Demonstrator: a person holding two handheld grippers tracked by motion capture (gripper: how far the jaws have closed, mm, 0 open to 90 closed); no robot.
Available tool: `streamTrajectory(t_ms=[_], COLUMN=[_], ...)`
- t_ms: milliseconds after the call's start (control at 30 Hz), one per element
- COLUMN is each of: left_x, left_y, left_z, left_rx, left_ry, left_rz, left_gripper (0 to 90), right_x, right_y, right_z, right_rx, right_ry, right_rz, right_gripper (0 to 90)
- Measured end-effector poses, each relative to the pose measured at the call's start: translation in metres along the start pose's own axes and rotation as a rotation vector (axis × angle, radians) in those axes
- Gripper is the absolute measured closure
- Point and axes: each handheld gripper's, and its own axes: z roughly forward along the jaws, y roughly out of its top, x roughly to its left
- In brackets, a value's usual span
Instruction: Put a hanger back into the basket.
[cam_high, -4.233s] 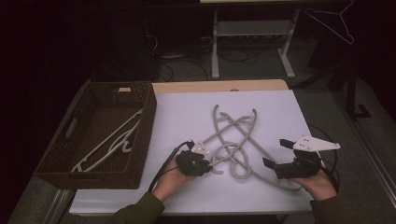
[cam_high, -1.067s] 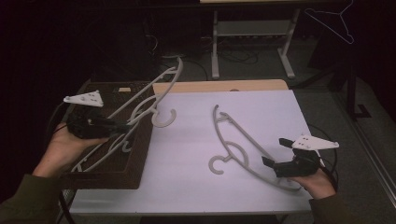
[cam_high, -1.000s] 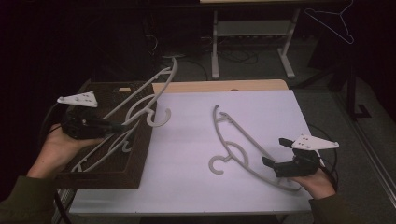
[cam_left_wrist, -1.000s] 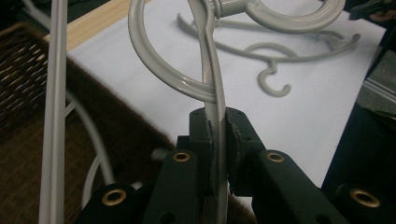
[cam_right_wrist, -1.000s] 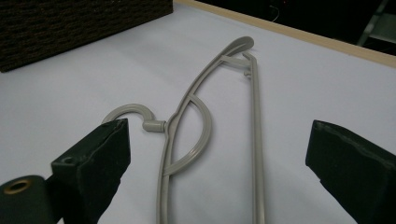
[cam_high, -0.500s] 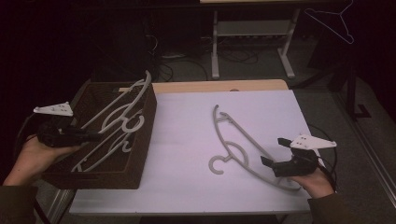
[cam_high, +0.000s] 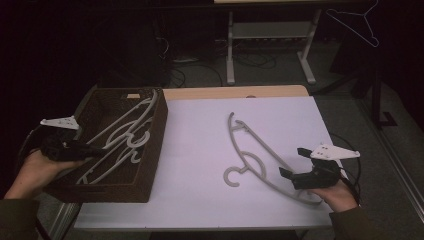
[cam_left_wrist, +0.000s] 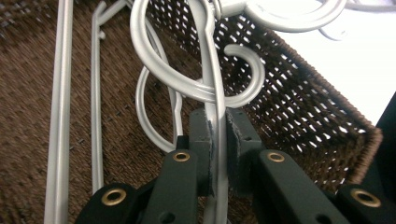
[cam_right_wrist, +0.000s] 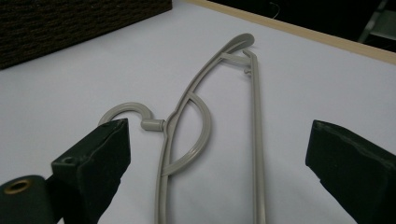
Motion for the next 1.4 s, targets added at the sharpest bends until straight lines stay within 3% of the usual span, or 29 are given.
streamTrajectory(t_ms=[333,400,600,767,1000,1400], left_x=[0.008,0.009,0.007,-0.002,-0.027,-0.089], left_y=[-0.002,-0.002,0.001,0.009,0.032,0.079], left_z=[0.019,0.021,0.021,0.021,0.026,0.055], left_rx=[0.048,0.051,0.030,-0.065,-0.155,-0.225], left_ry=[0.012,0.031,0.058,0.043,0.032,-0.055], left_rz=[0.003,0.011,0.007,-0.008,0.028,0.144], left_gripper=[81.4,79.7,59.9,42.6,28.2,13.2], right_x=[-0.001,-0.001,-0.001,0.000,0.000,0.004], right_y=[0.000,0.000,0.000,0.001,0.001,0.007], right_z=[0.000,-0.001,-0.001,-0.002,-0.003,0.007], right_rx=[-0.001,0.000,-0.004,-0.006,-0.008,0.011], right_ry=[-0.004,-0.002,-0.002,-0.004,-0.005,0.017], right_rz=[-0.002,0.000,-0.003,0.002,-0.002,0.004], right_gripper=[6.1,6.1,6.1,6.1,6.1,9.6])
